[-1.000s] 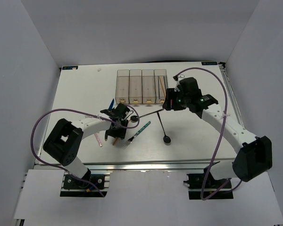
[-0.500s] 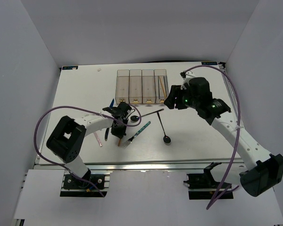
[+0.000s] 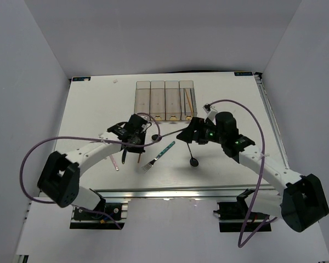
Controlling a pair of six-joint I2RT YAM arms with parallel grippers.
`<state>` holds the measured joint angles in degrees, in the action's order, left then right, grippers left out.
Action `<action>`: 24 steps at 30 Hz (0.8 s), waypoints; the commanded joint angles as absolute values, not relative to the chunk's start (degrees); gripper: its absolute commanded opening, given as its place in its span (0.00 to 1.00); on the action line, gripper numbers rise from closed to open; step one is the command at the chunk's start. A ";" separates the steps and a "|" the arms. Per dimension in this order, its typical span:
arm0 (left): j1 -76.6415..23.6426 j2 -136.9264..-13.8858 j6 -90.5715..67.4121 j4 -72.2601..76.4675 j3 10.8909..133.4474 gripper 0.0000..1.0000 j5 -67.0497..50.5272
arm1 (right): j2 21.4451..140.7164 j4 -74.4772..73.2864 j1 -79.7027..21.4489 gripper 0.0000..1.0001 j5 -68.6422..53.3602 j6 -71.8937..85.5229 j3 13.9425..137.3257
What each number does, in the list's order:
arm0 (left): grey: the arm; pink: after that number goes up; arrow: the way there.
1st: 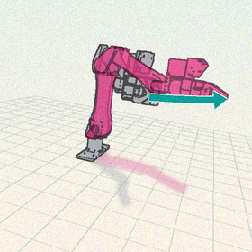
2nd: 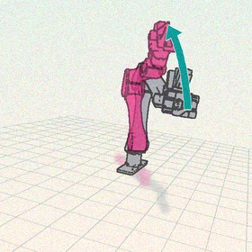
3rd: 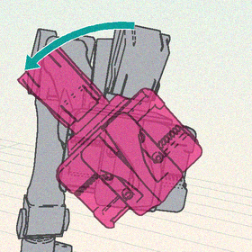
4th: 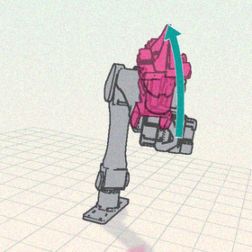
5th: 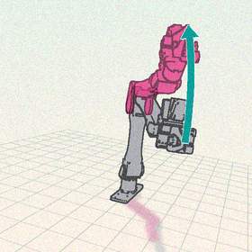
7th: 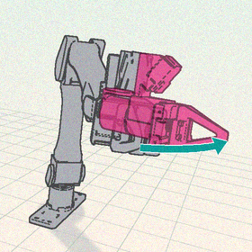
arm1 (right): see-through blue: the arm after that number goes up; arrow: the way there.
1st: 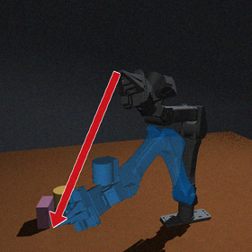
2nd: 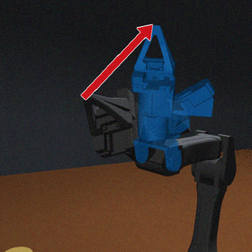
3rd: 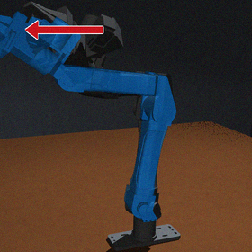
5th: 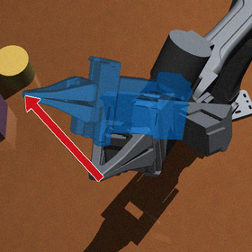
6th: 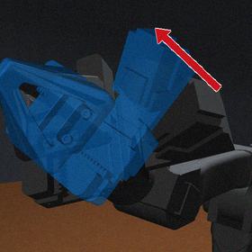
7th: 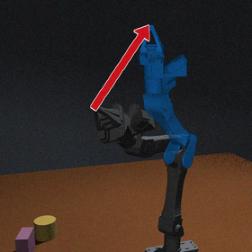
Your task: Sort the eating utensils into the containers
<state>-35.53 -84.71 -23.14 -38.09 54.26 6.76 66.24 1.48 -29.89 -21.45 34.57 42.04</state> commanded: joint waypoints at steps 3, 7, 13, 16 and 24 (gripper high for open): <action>-35.42 -77.35 -24.96 -33.67 56.51 0.00 -2.96 | 69.68 23.11 -34.44 0.89 -20.23 45.35 41.74; -35.42 -76.20 -26.54 -29.54 55.99 0.00 -10.97 | 74.52 24.26 -37.44 0.88 -13.91 46.58 45.87; -35.68 -73.92 -30.32 -21.81 54.41 0.00 -18.19 | 82.52 13.46 -41.83 0.85 -1.94 47.99 54.75; -35.77 -73.30 -31.29 -19.17 53.35 0.00 -19.59 | 85.77 11.08 -43.59 0.82 -0.28 47.81 57.74; -35.86 -72.95 -32.25 -14.94 51.15 0.00 -19.51 | 88.86 8.96 -45.53 0.05 1.41 46.15 60.65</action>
